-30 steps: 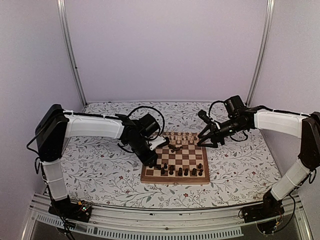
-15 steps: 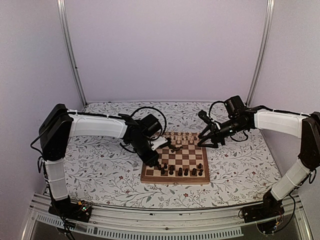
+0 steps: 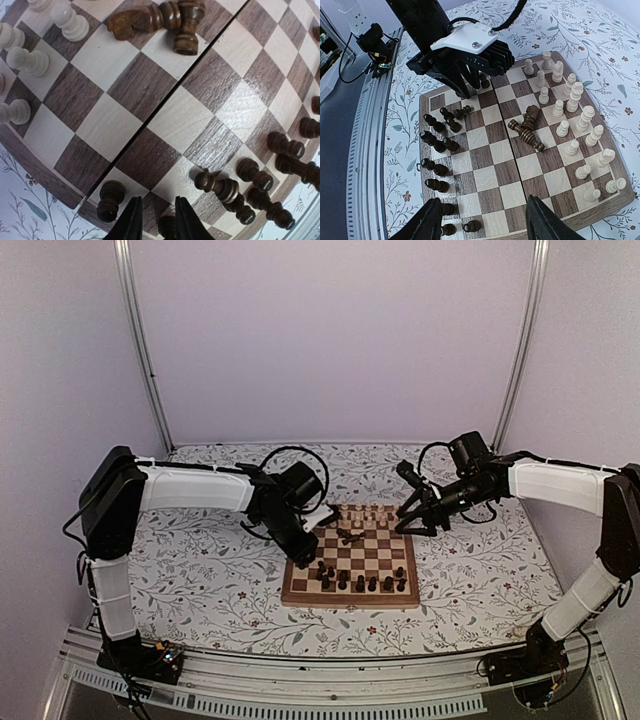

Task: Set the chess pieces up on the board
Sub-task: Move the chess piece to the chessboard.

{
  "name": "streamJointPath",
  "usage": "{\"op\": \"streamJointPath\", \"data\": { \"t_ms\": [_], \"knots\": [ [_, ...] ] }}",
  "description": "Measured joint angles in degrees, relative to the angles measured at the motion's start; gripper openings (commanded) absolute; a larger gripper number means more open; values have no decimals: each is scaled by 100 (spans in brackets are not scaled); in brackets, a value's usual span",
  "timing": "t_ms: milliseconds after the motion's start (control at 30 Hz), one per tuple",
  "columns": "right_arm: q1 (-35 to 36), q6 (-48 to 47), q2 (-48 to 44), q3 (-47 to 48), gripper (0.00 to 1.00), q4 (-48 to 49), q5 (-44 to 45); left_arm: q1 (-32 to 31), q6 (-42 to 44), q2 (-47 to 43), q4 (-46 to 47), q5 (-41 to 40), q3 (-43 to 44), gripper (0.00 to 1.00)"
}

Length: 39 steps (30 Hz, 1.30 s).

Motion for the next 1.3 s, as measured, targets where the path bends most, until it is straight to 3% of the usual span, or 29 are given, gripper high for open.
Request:
{"op": "streamJointPath", "data": {
  "t_ms": [1000, 1300],
  "knots": [
    [0, 0, 2, 0, 59, -24, -101, 9, -540, -2, 221, 535, 55, 29],
    [0, 0, 2, 0, 59, -44, -111, 9, -549, 0, 177, 955, 138, 25]
  ]
}}
